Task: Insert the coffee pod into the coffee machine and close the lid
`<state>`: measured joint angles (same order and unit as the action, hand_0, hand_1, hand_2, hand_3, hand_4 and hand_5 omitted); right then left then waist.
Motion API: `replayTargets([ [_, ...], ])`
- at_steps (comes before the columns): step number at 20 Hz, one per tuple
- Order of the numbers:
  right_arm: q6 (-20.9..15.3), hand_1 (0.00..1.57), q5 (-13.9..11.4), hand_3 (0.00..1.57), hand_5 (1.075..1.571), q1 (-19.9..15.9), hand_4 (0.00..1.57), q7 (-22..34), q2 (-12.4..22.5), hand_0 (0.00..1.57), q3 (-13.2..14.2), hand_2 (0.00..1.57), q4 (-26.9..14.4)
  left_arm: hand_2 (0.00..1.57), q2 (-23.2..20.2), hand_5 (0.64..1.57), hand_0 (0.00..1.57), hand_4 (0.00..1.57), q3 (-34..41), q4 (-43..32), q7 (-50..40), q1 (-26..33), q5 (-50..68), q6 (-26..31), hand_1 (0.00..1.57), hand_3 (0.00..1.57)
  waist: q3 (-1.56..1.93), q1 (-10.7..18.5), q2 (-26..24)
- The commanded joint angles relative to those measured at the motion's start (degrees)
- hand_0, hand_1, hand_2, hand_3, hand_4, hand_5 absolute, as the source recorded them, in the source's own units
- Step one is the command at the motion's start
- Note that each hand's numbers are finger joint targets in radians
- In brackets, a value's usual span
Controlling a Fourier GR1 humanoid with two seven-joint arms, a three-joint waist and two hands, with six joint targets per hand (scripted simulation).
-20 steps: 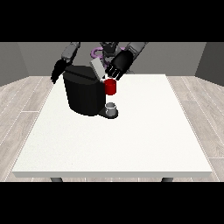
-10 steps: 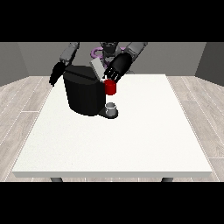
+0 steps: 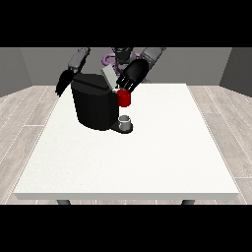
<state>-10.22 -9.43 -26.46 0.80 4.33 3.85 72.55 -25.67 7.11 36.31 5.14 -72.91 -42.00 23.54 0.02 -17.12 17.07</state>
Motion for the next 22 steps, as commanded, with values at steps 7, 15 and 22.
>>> replayTargets([
  [7,-0.2,0.0,-0.91,0.0,1.571,-0.2,0.0,0.76,-0.35,0.0,-1.24,0.0,0.97,1.27,0.21,1.571,1.27,0.17,-1.51,0.46,2.54,0.93,-3.07,-5.83,1.27,1.18,-0.02,-0.83,1.44],
  [15,-0.19,0.0,-0.68,0.0,1.571,2.37,0.15,-3.52,0.15,0.0,-0.55,0.0,0.26,1.18,-2.49,1.571,1.16,0.0,-4.5,0.33,5.49,1.84,-6.94,-5.64,1.16,1.05,0.01,-0.31,2.19],
  [22,-0.34,0.0,-1.1,0.0,1.571,0.86,0.0,-0.56,-0.61,0.0,-1.72,0.0,1.76,1.12,-3.01,1.571,1.11,0.0,-0.99,-1.6,4.67,-0.93,-5.34,-7.06,1.11,0.97,-0.01,-2.37,3.18],
])
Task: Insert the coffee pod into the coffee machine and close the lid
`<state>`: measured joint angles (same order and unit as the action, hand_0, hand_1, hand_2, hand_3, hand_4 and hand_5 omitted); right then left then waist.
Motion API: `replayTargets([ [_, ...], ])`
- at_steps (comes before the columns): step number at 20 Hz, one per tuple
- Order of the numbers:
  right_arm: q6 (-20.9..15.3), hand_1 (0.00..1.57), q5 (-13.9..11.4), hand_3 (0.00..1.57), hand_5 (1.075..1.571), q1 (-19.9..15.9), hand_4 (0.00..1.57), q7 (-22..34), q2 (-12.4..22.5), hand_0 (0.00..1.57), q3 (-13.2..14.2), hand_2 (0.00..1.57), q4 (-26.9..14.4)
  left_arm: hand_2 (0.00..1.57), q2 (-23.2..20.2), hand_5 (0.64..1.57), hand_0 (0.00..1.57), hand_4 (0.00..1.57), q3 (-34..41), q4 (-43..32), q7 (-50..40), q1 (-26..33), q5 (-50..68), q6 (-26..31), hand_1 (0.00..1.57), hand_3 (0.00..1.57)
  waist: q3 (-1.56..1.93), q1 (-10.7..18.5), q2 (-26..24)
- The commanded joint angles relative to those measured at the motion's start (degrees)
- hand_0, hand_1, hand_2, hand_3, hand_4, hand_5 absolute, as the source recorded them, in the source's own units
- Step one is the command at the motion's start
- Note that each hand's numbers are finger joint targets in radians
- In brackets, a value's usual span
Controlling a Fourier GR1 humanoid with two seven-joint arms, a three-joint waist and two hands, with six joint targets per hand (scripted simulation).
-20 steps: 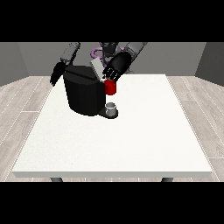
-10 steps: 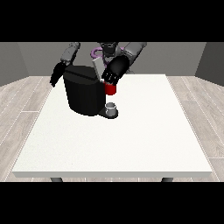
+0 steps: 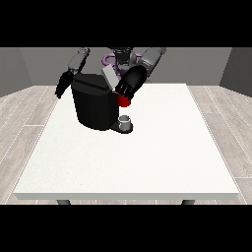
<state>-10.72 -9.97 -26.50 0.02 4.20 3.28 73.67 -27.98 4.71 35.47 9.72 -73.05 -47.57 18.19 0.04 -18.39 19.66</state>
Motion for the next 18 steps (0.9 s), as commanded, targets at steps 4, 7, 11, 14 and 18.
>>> replayTargets([
  [4,-0.57,0.0,-0.56,0.0,1.571,0.63,0.0,-0.85,-0.93,0.0,-1.11,0.0,1.61,1.21,0.21,1.571,1.25,0.0,1.66,0.3,2.47,0.22,-0.08,-5.98,1.25,0.96,-0.04,-1.56,1.95],
  [7,-0.88,0.0,0.28,0.0,1.571,-1.78,0.04,0.2,-0.59,0.0,0.47,0.0,-0.3,1.2,-0.14,1.571,1.24,0.0,1.93,0.32,3.08,-1.18,0.56,-3.35,1.24,0.97,-0.02,0.58,1.98],
  [11,0.9,0.0,0.66,0.0,1.571,-3.28,0.0,2.57,1.13,0.0,0.73,0.0,-0.2,1.24,1.15,1.571,1.27,0.0,0.99,-0.06,1.75,-1.47,-0.92,-4.69,1.27,0.97,-0.03,-1.23,1.59],
  [14,-0.37,0.0,-1.46,0.0,1.571,-0.38,0.11,-0.64,0.07,0.0,-1.12,0.0,-0.56,1.12,-0.97,1.571,1.14,0.0,0.19,0.91,4.43,-1.47,-2.31,-5.72,1.14,0.84,-0.02,-1.05,2.65],
  [18,-0.21,0.0,-0.99,0.0,1.571,-3.59,0.22,1.85,1.04,0.0,-0.2,0.0,0.68,0.98,-3.43,1.571,0.92,0.0,0.43,0.11,6.61,-2.23,-3.07,-5.64,0.92,0.69,-0.03,-1.08,3.99],
])
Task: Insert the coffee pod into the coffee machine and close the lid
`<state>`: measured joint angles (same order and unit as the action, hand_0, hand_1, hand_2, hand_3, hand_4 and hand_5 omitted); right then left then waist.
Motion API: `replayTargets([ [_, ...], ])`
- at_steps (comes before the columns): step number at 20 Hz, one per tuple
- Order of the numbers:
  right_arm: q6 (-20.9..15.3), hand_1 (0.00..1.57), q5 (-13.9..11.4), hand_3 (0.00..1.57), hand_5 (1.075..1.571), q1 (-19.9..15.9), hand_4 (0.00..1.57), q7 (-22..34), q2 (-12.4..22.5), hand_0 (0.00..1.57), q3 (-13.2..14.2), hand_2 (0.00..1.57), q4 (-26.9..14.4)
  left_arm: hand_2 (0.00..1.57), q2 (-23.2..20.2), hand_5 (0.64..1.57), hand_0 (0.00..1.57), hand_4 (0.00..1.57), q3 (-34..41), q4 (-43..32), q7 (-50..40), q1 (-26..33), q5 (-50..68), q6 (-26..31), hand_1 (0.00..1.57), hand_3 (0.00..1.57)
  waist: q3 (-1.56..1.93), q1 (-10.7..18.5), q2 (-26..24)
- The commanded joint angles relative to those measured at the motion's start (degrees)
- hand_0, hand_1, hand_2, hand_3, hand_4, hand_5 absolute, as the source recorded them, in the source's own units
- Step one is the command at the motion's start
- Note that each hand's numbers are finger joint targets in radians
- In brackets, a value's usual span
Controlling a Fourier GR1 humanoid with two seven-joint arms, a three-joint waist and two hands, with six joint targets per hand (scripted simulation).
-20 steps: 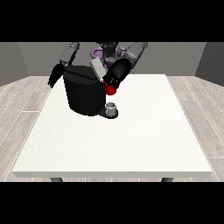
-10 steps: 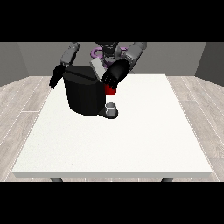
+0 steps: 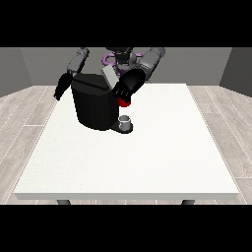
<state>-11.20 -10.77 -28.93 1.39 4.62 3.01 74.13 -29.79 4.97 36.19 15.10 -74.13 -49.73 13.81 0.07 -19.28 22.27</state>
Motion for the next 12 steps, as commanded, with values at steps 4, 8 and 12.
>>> replayTargets([
  [4,0.51,0.0,-0.25,0.0,1.571,2.15,0.19,-1.34,-0.11,0.0,-0.82,0.0,0.86,0.69,-2.02,1.571,0.0,0.0,-0.3,-0.59,0.74,0.77,-2.72,-4.37,0.0,0.55,-0.05,-1.24,0.8],
  [8,1.53,0.0,0.26,0.0,1.571,-0.11,0.09,2.12,1.7,0.0,0.3,0.0,1.43,0.59,-2.27,1.571,0.0,0.0,0.26,-1.1,1.33,1.04,-2.76,-4.94,0.0,0.46,-0.07,-0.68,0.35],
  [12,-1.23,0.0,-1.44,0.0,1.571,4.44,0.15,-2.8,-0.2,0.0,-0.38,0.0,-0.97,0.53,-1.77,1.571,0.0,0.0,-0.16,-0.03,2.56,1.72,-2.54,-3.37,0.0,0.45,-0.04,1.09,-1.18],
])
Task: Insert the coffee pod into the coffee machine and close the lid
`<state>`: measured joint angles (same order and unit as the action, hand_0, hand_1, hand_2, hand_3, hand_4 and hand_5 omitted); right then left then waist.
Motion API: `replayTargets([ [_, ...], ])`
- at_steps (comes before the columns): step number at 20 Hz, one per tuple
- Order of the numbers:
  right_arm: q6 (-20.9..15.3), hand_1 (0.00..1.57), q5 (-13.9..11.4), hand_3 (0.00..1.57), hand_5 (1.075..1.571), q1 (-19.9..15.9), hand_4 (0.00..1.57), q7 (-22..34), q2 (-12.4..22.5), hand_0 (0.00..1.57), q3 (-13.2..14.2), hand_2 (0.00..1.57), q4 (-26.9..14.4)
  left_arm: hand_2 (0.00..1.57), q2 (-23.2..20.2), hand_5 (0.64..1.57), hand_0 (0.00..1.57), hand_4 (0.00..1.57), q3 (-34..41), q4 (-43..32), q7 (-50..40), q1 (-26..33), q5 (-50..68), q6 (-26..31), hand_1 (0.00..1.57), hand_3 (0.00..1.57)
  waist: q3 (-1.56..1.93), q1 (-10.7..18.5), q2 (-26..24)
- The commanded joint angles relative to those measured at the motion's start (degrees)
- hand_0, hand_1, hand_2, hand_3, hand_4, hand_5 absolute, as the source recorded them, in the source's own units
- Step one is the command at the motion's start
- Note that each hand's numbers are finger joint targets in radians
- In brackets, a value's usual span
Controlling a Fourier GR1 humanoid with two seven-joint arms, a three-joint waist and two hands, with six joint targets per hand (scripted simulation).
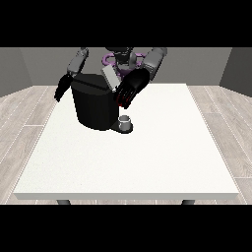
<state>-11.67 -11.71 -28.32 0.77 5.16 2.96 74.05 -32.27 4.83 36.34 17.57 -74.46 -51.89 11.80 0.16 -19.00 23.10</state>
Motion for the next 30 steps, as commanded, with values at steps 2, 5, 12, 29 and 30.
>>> replayTargets([
  [2,-0.86,0.0,-0.46,0.0,1.571,1.57,0.15,-0.39,-0.1,0.0,0.59,0.0,-2.64,0.43,2.87,1.571,0.0,0.0,-1.13,-0.16,-1.94,2.25,-1.16,-0.6,0.0,0.33,-0.13,2.38,-2.93],
  [5,0.19,0.0,1.14,0.0,1.571,1.44,0.08,-0.37,-0.2,0.0,1.47,0.0,-3.81,0.3,3.53,1.571,0.0,0.0,-0.5,-0.32,-3.46,1.44,-0.61,0.75,0.0,0.2,-0.12,2.72,-4.14],
  [12,1.16,0.0,4.93,0.0,1.571,6.54,0.0,-2.24,2.71,0.0,7.49,0.0,-10.22,0.0,9.7,1.571,0.0,0.0,-2.3,2.55,-2.7,11.03,0.9,2.88,0.0,0.0,-0.12,11.23,-14.04],
  [29,1.13,0.0,3.09,0.0,1.571,25.79,0.0,-3.23,0.31,0.0,4.94,0.0,-9.9,0.0,30.63,1.571,0.0,0.39,16.75,2.02,1.41,41.98,29.02,6.19,0.0,0.0,-0.2,22.82,-40.28],
  [30,1.89,0.0,5.42,0.0,1.571,22.32,0.0,-4.27,1.38,0.0,7.12,0.0,-9.77,0.0,30.34,1.571,0.0,0.37,16.27,3.33,1.88,41.89,28.88,5.46,0.0,0.0,-0.16,23.94,-37.25],
])
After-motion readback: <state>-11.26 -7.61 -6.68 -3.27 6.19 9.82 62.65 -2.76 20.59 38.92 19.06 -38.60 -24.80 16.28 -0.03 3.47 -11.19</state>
